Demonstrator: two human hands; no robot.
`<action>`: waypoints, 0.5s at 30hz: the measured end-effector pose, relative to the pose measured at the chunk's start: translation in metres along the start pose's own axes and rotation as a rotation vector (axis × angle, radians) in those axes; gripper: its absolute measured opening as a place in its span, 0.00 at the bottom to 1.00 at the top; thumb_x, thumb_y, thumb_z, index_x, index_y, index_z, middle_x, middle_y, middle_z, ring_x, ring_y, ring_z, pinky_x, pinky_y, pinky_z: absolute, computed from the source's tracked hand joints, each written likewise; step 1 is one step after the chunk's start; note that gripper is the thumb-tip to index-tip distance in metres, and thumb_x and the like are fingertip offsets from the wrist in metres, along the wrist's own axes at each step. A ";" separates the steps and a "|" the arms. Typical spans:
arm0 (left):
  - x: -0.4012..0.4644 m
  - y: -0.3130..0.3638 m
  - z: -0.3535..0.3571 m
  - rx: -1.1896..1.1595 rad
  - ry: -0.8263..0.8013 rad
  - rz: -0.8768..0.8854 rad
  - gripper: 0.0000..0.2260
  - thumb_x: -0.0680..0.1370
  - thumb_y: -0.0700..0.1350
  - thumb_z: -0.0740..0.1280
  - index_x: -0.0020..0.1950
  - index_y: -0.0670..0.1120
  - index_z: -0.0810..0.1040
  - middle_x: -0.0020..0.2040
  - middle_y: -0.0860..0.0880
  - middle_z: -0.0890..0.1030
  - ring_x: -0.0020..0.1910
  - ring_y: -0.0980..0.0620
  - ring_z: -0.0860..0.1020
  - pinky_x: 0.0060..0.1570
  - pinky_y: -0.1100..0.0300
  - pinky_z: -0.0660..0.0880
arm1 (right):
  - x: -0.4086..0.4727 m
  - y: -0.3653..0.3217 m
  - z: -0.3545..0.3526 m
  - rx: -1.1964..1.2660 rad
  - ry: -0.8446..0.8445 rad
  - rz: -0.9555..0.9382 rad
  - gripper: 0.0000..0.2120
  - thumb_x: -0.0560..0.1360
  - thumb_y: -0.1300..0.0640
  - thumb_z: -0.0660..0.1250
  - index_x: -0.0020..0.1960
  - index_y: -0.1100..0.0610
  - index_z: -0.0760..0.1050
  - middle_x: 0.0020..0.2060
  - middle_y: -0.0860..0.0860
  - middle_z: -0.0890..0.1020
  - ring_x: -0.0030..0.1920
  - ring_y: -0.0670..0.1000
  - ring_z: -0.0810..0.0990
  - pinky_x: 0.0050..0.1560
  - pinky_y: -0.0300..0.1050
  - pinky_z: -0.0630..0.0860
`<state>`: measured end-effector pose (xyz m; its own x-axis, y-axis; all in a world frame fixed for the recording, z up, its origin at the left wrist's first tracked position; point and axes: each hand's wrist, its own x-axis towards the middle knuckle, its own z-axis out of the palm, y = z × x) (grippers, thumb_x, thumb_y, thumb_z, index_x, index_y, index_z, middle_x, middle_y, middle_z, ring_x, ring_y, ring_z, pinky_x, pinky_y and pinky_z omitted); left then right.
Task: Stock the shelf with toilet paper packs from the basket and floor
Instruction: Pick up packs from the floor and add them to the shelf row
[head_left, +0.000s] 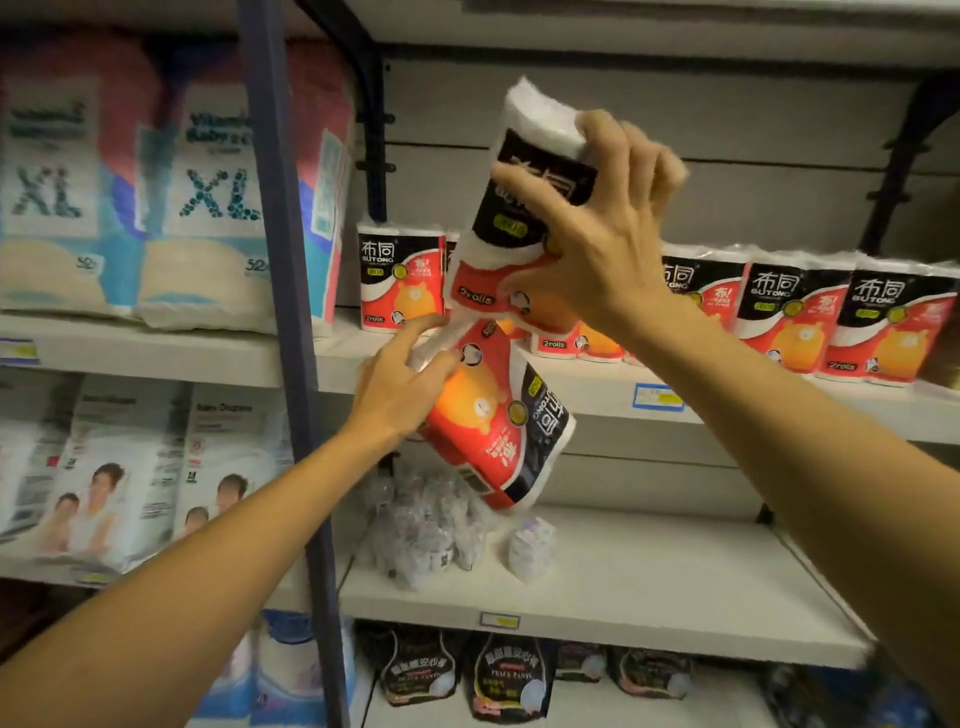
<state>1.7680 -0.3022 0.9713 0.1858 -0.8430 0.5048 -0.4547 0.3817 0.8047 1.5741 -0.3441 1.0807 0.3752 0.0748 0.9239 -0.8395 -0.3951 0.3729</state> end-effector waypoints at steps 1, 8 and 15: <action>0.007 -0.004 -0.002 -0.021 -0.027 -0.007 0.16 0.77 0.52 0.66 0.64 0.61 0.71 0.53 0.54 0.76 0.49 0.53 0.78 0.47 0.55 0.78 | 0.002 -0.001 0.015 -0.038 0.004 -0.071 0.33 0.67 0.37 0.69 0.69 0.38 0.61 0.66 0.53 0.56 0.67 0.59 0.57 0.65 0.61 0.59; 0.043 -0.049 -0.030 -0.083 -0.113 -0.035 0.10 0.75 0.53 0.67 0.56 0.62 0.74 0.50 0.61 0.76 0.49 0.55 0.79 0.42 0.59 0.76 | 0.015 -0.019 0.089 -0.133 -0.097 -0.176 0.32 0.70 0.44 0.68 0.71 0.39 0.59 0.68 0.56 0.54 0.69 0.61 0.55 0.68 0.62 0.56; 0.069 -0.077 -0.055 -0.199 -0.204 -0.061 0.10 0.70 0.53 0.69 0.50 0.60 0.78 0.50 0.60 0.79 0.44 0.60 0.80 0.35 0.72 0.73 | -0.009 -0.039 0.148 -0.136 -0.208 -0.224 0.40 0.62 0.32 0.71 0.70 0.40 0.61 0.66 0.59 0.59 0.67 0.62 0.59 0.64 0.58 0.55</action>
<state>1.8639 -0.3691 0.9616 0.0196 -0.9177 0.3967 -0.2647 0.3779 0.8872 1.6620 -0.4649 1.0453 0.6165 -0.0484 0.7858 -0.7669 -0.2629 0.5855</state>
